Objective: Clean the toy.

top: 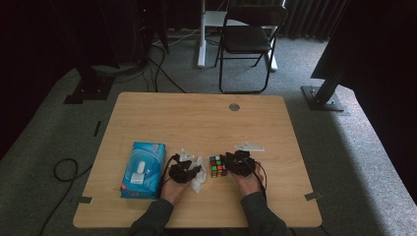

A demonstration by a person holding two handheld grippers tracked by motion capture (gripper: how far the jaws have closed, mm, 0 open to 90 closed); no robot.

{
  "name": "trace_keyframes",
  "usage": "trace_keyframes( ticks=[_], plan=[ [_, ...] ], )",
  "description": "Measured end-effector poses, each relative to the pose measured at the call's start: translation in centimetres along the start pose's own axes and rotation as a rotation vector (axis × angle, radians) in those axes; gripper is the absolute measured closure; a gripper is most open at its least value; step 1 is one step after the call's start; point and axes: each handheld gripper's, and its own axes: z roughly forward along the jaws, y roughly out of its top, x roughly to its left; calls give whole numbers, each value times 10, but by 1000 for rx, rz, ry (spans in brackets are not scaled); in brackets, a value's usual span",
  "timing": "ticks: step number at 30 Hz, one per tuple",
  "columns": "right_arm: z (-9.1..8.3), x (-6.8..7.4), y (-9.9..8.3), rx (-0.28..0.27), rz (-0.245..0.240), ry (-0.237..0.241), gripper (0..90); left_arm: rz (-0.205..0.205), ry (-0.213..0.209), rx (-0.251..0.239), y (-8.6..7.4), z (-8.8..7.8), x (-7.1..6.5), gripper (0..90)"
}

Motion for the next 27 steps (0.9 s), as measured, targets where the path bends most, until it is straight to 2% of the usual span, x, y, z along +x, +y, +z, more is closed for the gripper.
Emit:
trace_keyframes(
  ticks=[5,7,12,17,23,27],
  plan=[
    [3,3,3,9,-6,-6,656,6,-3,-23,-3,0,0,800],
    [2,5,3,11,-13,-12,622,9,-3,-24,-3,0,0,787],
    [-5,10,1,19,-30,-9,601,-9,-15,-26,-3,-1,3,754],
    [-9,10,-3,30,-25,-15,629,-10,-20,-26,-3,-1,3,745],
    [-9,9,-3,46,-18,4,687,-13,-23,-26,-3,-1,3,744],
    [-9,7,-3,49,20,25,707,-13,-23,-26,-3,-1,3,743]
  ],
)
